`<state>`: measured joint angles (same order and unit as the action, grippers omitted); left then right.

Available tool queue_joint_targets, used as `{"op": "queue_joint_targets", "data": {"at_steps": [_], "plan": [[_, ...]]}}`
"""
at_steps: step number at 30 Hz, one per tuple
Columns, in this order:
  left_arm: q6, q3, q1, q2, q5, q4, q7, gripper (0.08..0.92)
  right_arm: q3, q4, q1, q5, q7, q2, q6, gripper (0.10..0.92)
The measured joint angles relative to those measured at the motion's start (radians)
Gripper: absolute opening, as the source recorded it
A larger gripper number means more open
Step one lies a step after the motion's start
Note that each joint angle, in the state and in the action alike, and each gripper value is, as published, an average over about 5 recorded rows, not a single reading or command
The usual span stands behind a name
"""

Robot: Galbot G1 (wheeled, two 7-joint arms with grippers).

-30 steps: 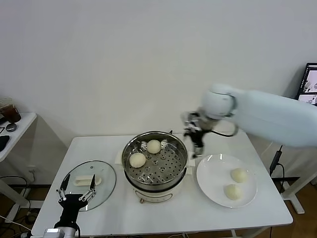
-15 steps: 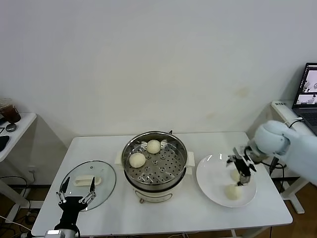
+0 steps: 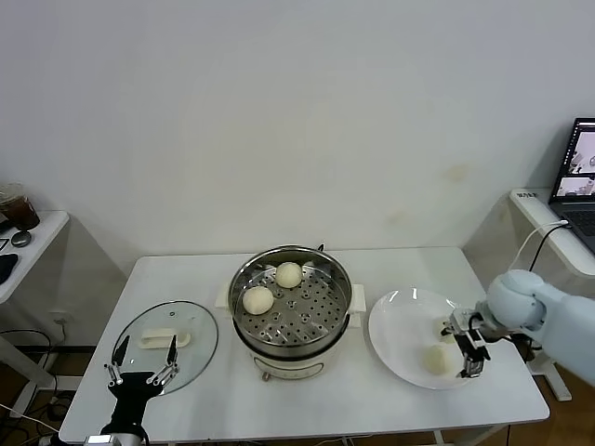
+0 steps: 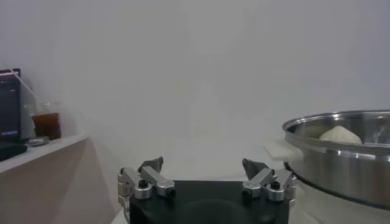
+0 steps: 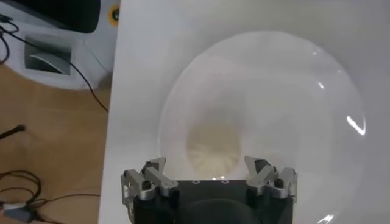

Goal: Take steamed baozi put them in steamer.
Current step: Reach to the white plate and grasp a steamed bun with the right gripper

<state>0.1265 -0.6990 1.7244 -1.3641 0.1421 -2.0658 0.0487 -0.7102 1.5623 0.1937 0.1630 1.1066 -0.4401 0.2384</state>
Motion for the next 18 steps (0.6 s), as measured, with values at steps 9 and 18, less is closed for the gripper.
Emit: {"op": "queue_joint_targets", "data": {"at_steps": [9,18], "plan": [[0.000,0.001,-0.006,-0.001,-0.003,0.006,0.000,0.823,0.029,-0.069,0.037,0.028,-0.029,-0.047,-0.007,0.823],[0.000,0.000,-0.008,-0.002,-0.004,0.011,0.000,0.823,0.020,-0.107,0.040,0.028,-0.032,-0.101,0.011,0.812]]}}
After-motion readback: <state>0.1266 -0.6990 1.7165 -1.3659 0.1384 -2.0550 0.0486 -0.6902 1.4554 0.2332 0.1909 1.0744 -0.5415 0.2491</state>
